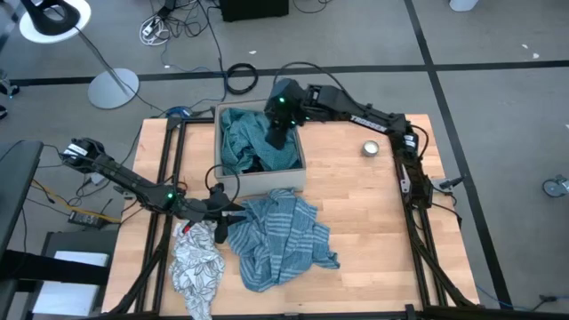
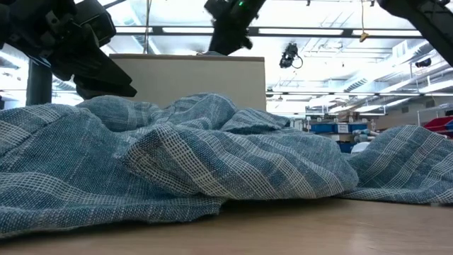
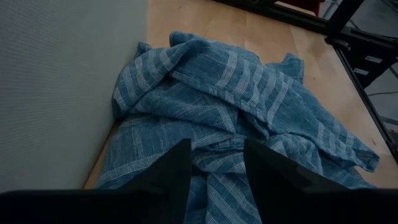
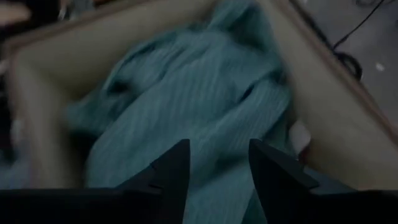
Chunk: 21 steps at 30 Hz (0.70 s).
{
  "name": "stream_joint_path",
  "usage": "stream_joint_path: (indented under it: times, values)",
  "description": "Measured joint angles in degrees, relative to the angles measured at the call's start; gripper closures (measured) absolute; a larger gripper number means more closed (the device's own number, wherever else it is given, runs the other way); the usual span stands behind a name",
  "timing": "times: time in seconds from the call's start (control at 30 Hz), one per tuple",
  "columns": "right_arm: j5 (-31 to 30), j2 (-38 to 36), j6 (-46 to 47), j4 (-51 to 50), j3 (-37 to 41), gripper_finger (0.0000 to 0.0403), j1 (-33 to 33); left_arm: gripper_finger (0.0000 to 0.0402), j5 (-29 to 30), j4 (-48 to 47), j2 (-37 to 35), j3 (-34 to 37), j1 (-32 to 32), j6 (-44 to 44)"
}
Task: Sort clothes
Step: Put the blue shorts into the white laundry organizer
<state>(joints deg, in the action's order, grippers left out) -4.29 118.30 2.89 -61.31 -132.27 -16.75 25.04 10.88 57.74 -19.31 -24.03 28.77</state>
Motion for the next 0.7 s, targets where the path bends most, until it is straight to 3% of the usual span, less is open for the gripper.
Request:
stream_joint_path:
  times: [0.37,0.53,0.7]
  values:
    - [-1.5,-9.7,4.3,-16.1,-0.1,0.0243,8.1,0.0249,0.0,0.0,0.0,0.0,0.0,0.4]
    - [-10.9,-14.5,8.8,-21.8,2.7,0.0243,16.1,0.0249,0.0,0.0,0.0,0.0,0.0,0.7]
    - [-20.5,-20.6,15.3,-21.3,12.7,0.0243,25.3,0.0249,0.0,0.0,0.0,0.0,0.0,1.6]
